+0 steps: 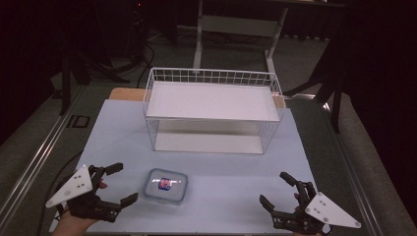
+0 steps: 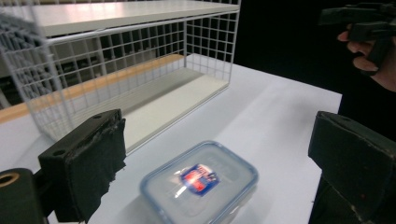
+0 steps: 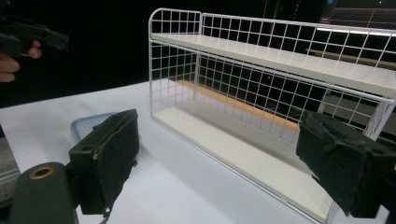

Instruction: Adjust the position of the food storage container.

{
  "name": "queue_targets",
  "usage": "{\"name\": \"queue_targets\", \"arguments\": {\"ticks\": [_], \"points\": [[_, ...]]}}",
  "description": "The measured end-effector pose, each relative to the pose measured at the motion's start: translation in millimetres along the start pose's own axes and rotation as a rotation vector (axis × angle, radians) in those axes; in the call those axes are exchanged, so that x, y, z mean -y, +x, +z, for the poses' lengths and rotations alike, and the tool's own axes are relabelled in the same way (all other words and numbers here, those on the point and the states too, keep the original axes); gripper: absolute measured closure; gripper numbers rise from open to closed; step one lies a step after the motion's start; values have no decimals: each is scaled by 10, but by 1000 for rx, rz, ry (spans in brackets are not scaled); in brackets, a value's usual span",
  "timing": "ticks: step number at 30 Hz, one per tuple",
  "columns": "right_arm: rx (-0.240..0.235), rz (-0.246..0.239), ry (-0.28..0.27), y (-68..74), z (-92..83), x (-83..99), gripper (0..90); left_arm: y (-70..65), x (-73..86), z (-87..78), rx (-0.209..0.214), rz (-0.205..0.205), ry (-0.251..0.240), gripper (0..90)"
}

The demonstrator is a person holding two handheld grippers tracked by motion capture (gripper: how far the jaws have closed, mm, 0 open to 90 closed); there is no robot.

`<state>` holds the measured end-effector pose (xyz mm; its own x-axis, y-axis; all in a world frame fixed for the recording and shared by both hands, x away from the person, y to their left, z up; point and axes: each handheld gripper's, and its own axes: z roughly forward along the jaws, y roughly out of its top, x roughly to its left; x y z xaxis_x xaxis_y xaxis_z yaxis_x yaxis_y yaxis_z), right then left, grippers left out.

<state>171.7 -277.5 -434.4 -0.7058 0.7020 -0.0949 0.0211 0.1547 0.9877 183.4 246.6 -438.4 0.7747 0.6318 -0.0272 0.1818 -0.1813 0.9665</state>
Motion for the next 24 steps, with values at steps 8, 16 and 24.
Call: {"name": "queue_targets", "arguments": {"ticks": [8, 16, 24], "points": [[7, 16, -11, 3, 58, 3, 128, 245, 157, -12, 1, -19, 23, 332], [-8, 29, -6, 3, 81, 12, 124, 394, 412, 135, 16, -33, 128, 605], [-10, 26, 21, -1, 85, 22, 127, 462, 587, 359, -40, -39, 306, 866]]}}
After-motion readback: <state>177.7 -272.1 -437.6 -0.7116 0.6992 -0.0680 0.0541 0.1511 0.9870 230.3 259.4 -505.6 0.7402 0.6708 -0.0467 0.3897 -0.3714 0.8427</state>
